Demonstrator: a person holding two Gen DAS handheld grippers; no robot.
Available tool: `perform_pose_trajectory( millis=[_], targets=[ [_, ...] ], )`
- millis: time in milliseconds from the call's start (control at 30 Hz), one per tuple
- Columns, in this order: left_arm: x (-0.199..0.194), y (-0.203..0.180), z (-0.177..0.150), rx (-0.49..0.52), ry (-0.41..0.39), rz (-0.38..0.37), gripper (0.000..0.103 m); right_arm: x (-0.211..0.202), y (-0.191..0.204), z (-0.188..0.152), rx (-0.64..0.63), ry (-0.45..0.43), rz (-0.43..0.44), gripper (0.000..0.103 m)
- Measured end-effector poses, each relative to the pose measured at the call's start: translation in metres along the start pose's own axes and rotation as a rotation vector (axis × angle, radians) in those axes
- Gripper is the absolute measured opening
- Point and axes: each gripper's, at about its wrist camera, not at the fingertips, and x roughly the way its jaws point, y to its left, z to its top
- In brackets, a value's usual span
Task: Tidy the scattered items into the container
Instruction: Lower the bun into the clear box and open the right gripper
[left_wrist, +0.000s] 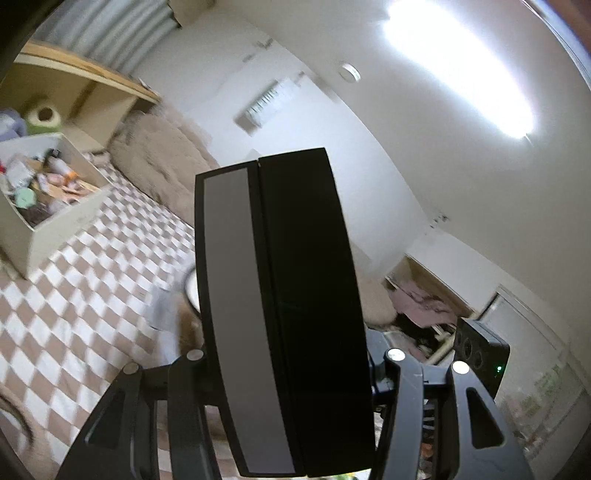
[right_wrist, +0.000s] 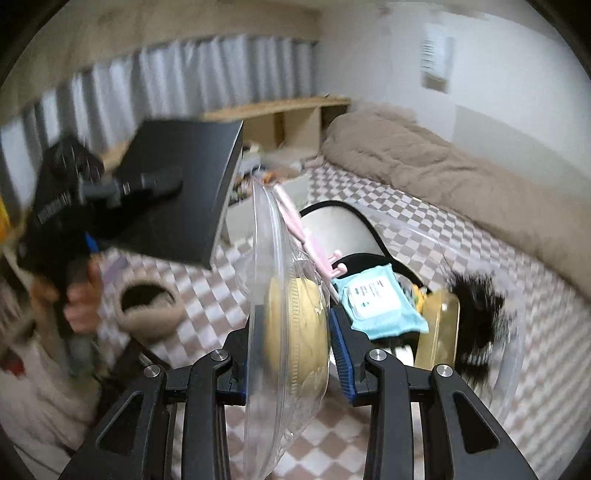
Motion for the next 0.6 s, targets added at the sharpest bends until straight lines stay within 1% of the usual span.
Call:
perform_pose_trajectory(
  millis=[100,200,267,367,433,500,600],
  targets=[
    [-0.011,0.016,0.005,-0.018,-0.031,0.015,0.052,0.025,0.011,0.013,-0.098,0.072,-0.026,0.036],
    [-0.017,0.025,0.010,-0.038,-0.051,0.014,0.052,0.048,0.024,0.026,-0.179,0.160,0.004,0.036],
    [-0.023,0.032,0.012,-0.060,-0.057,0.008,0.052,0.061,0.034,0.032,-0.255,0.218,-0.004,0.036],
    [-0.030,0.046,0.015,-0.077,-0.076,0.023,0.052,0.072,0.046,0.038,-0.339,0.287,0.007,0.036],
    [-0.031,0.051,0.018,-0.095,-0.080,0.018,0.052,0.081,0.047,0.042,-0.371,0.319,0.003,0.036],
    [-0.032,0.055,0.019,-0.105,-0.083,0.017,0.052,0.091,0.047,0.048,-0.400,0.349,-0.026,0.036],
    [-0.034,0.055,0.021,-0.105,-0.085,0.023,0.052,0.103,0.043,0.055,-0.410,0.371,-0.031,0.036]
  ],
)
